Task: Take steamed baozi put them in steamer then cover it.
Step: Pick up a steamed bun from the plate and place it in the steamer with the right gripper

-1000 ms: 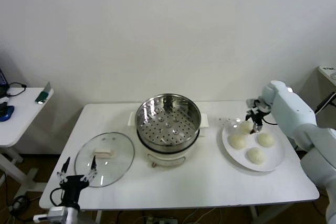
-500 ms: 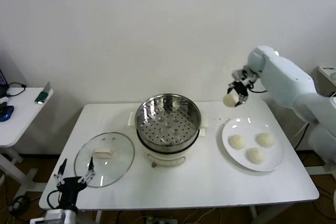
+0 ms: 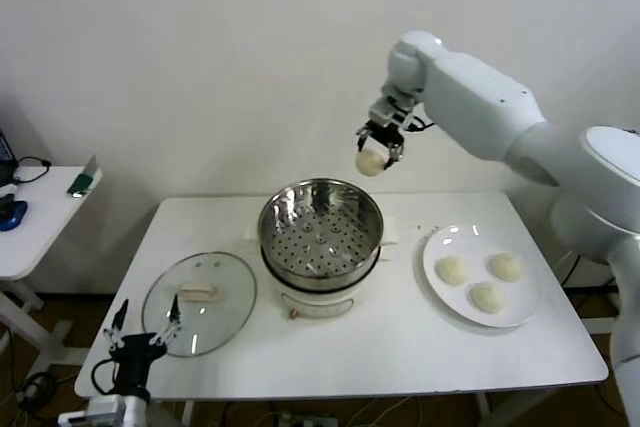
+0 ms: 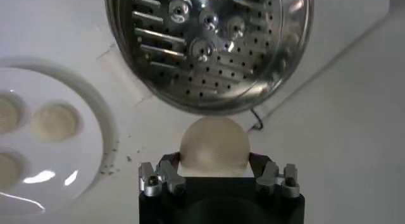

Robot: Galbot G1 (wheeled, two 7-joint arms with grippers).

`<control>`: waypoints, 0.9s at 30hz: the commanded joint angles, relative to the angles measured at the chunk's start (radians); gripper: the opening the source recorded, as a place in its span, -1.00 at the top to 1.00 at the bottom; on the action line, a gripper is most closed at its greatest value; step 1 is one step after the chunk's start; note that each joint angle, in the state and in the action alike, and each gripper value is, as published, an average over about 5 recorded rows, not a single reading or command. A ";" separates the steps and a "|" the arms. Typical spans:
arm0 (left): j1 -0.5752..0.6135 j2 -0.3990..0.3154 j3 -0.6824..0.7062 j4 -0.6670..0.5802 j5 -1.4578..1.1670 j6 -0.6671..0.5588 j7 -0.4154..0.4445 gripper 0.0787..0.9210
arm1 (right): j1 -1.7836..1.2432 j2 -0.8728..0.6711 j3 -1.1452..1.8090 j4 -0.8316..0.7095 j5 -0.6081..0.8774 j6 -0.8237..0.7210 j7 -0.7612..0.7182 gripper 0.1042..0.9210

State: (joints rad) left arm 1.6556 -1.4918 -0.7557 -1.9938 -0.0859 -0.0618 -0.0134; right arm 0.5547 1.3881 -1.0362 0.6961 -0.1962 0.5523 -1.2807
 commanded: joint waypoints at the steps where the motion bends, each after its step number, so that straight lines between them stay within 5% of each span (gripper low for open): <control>1: -0.006 0.001 0.000 -0.001 0.002 0.007 0.003 -0.77 | -0.057 0.134 0.006 0.030 -0.216 0.149 0.051 -0.51; 15: -0.002 0.012 -0.011 0.016 -0.008 0.004 0.015 -0.77 | -0.193 0.167 0.036 0.024 -0.459 0.210 0.144 -0.52; 27: 0.009 0.012 -0.017 0.028 -0.012 -0.004 0.020 -0.77 | -0.249 0.166 0.046 0.016 -0.518 0.212 0.159 -0.53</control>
State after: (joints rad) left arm 1.6624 -1.4799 -0.7711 -1.9696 -0.0966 -0.0641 0.0047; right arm 0.3478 1.5403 -0.9958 0.7125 -0.6365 0.7453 -1.1416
